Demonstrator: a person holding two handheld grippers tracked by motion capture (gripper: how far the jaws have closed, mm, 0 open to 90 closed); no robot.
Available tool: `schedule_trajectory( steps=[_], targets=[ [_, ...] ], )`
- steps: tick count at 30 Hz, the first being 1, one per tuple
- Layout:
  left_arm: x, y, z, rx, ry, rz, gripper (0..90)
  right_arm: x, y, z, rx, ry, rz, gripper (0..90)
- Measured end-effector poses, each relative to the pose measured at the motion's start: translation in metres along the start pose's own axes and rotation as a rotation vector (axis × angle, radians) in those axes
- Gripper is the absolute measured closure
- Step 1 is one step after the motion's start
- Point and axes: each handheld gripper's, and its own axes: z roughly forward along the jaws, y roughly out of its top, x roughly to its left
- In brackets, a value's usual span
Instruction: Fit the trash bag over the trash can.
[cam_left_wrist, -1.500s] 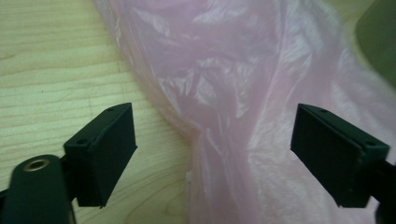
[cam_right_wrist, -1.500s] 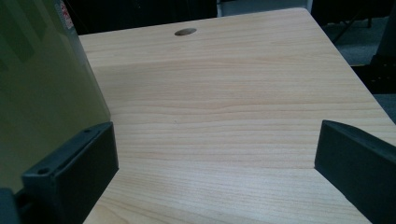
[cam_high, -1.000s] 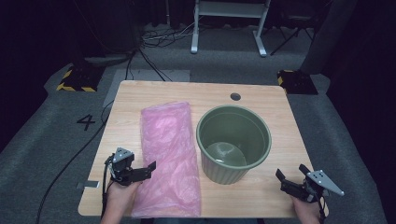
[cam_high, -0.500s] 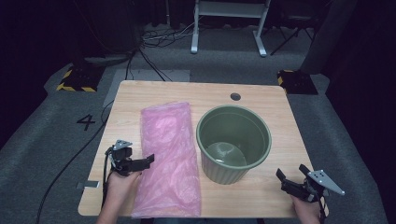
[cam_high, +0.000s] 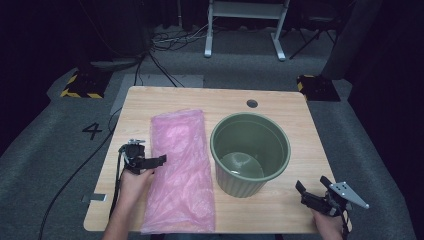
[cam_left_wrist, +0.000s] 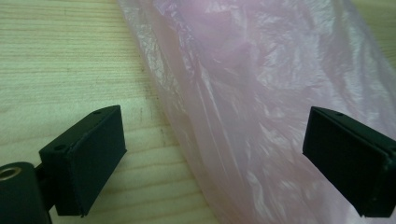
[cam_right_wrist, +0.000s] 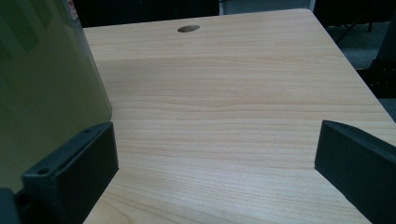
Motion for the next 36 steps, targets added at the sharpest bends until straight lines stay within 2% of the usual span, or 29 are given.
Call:
schedule_trajectory(
  steps=[3, 4, 7, 11, 14, 17, 21, 24, 26, 27, 28, 29, 31, 33, 34, 36],
  targets=[
    [-0.002, 0.003, 0.005, -0.004, -0.015, 0.012, 4.9, 0.000, 0.000, 0.001, 0.002, -0.002, -0.001, 0.0],
    [-0.004, 0.004, 0.006, -0.006, -0.007, 0.021, 4.5, 0.000, 0.000, 0.001, 0.003, 0.000, 0.001, 0.0],
    [-0.011, 0.003, 0.011, -0.006, 0.043, 0.068, 5.0, -0.002, 0.000, 0.000, -0.003, 0.003, 0.014, 0.0],
    [-0.024, 0.000, 0.016, 0.007, 0.175, 0.160, 10.8, -0.001, 0.000, 0.001, 0.003, -0.006, 0.009, 0.0],
    [-0.031, -0.003, 0.020, 0.010, 0.229, 0.199, 12.2, 0.000, 0.000, 0.001, 0.002, -0.009, 0.004, 0.0],
    [-0.037, -0.003, 0.020, -0.005, 0.224, 0.211, 19.6, 0.000, 0.000, 0.001, 0.005, -0.011, 0.005, 0.0],
    [-0.043, -0.003, 0.019, -0.006, 0.215, 0.217, 39.4, -0.001, 0.000, 0.001, 0.005, -0.012, 0.009, 0.0],
    [-0.046, -0.001, 0.016, 0.021, 0.204, 0.236, 57.2, -0.001, 0.000, 0.001, 0.005, -0.013, 0.009, 0.0],
    [-0.045, -0.001, 0.014, 0.026, 0.183, 0.233, 72.9, -0.001, 0.001, 0.001, 0.007, -0.014, 0.010, 0.0],
    [-0.043, -0.001, 0.014, 0.026, 0.157, 0.203, 78.3, -0.001, 0.001, 0.002, 0.009, -0.015, 0.010, 0.0],
    [-0.039, -0.001, 0.013, 0.023, 0.092, 0.155, 84.1, -0.001, 0.001, 0.002, 0.009, -0.020, 0.010, 0.0],
    [-0.036, -0.003, 0.014, 0.014, 0.058, 0.136, 88.0, -0.001, 0.001, 0.002, 0.010, -0.032, 0.015, 0.0],
    [-0.033, -0.005, 0.013, 0.000, 0.035, 0.117, 89.4, -0.002, 0.001, 0.002, 0.014, -0.040, 0.025, 0.0],
    [-0.030, -0.007, 0.013, -0.010, -0.013, 0.108, 89.7, -0.002, 0.001, 0.002, 0.015, -0.041, 0.037, 0.0],
    [-0.028, -0.009, 0.013, -0.016, -0.056, 0.086, 89.6, -0.003, 0.001, 0.002, 0.015, -0.040, 0.037, 0.0],
    [-0.025, -0.011, 0.012, -0.032, -0.097, 0.077, 89.6, -0.002, 0.001, 0.002, 0.015, -0.039, 0.035, 0.0]
  ],
)
